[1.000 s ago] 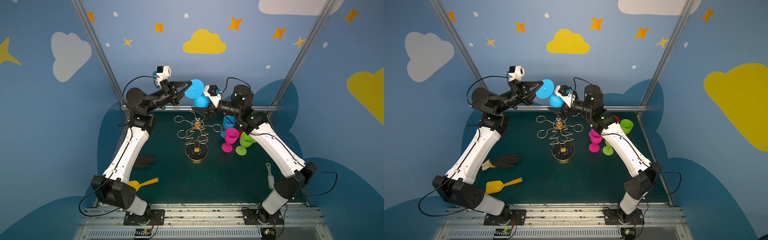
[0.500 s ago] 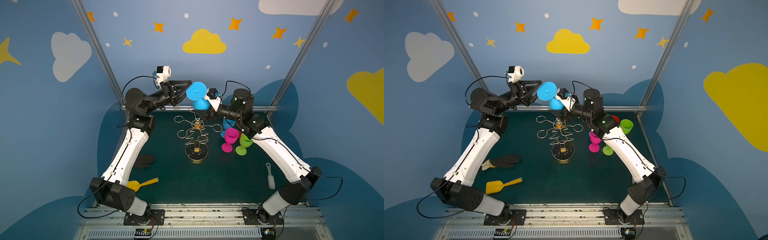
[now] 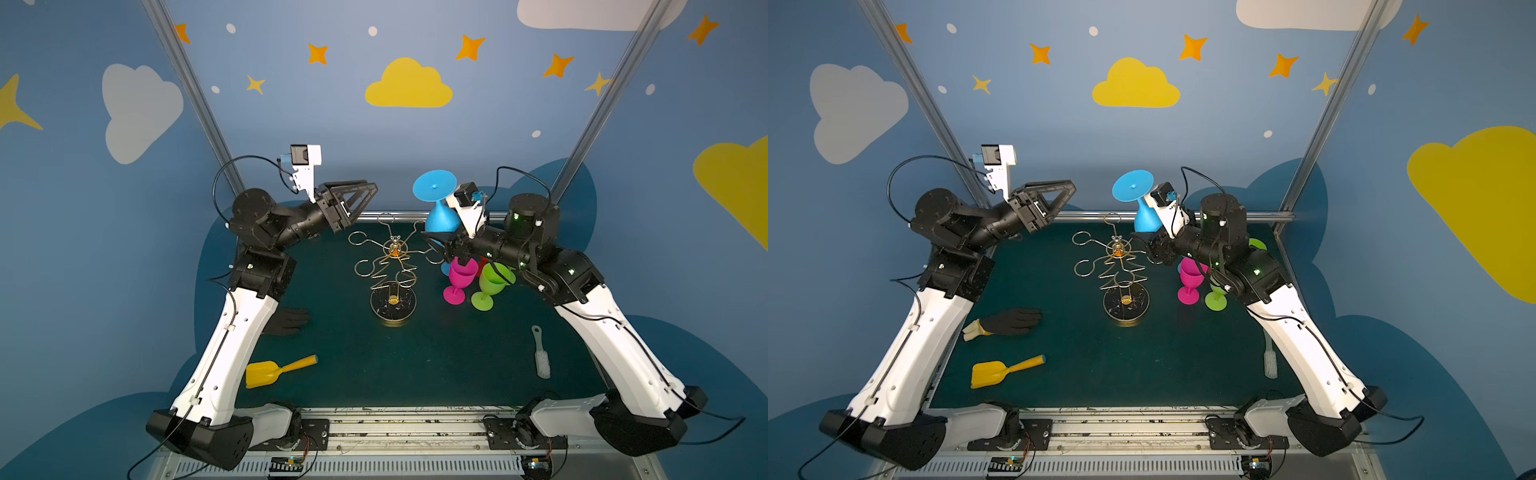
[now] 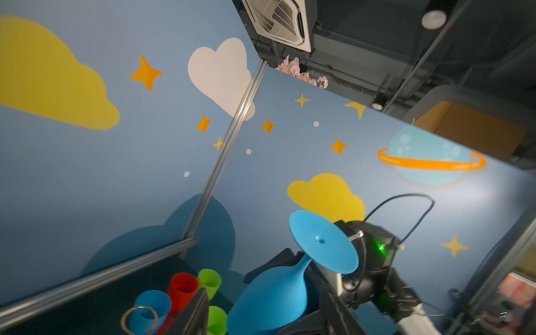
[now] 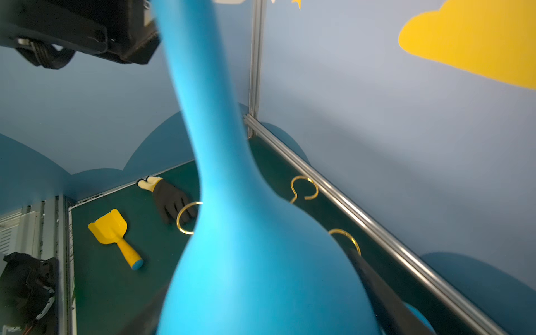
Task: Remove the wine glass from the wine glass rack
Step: 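Hold the cyan glass with both grippers and lower it toward the standing glasses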
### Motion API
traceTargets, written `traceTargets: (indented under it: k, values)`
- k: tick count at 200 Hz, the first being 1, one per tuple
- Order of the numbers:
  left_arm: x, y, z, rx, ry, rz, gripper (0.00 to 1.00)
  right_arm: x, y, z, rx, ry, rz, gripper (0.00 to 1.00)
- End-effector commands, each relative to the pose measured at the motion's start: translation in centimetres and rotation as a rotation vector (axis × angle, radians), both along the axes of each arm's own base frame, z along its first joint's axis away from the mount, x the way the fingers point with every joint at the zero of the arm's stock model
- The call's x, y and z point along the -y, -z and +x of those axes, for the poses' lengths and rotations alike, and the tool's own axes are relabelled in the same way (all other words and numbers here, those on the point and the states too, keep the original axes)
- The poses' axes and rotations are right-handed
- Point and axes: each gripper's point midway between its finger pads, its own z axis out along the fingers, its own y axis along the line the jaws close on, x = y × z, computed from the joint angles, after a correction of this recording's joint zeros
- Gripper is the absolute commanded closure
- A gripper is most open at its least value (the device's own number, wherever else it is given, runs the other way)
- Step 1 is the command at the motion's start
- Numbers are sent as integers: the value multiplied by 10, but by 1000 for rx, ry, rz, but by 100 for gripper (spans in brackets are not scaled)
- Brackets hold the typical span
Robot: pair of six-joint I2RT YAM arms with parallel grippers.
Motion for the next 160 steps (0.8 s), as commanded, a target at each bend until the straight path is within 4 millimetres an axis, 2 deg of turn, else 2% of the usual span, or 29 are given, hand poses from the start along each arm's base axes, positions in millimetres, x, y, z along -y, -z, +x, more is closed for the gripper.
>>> traceTargets:
  k: [1,24,63,115,160]
  values:
    - [2,26,15,328,-173,229,41,17,33,-6,-174,78,-84,67]
    - [14,36,10,533,-216,345,41,18,38,-13,-227,73,-100,70]
    - [35,42,3,714,-209,445,43,16,45,-16,-259,62,-116,72]
    - [56,47,-2,796,-160,472,46,3,51,-17,-296,28,-132,77]
    - [62,50,-1,812,-143,478,48,-9,59,-21,-324,-5,-159,79]
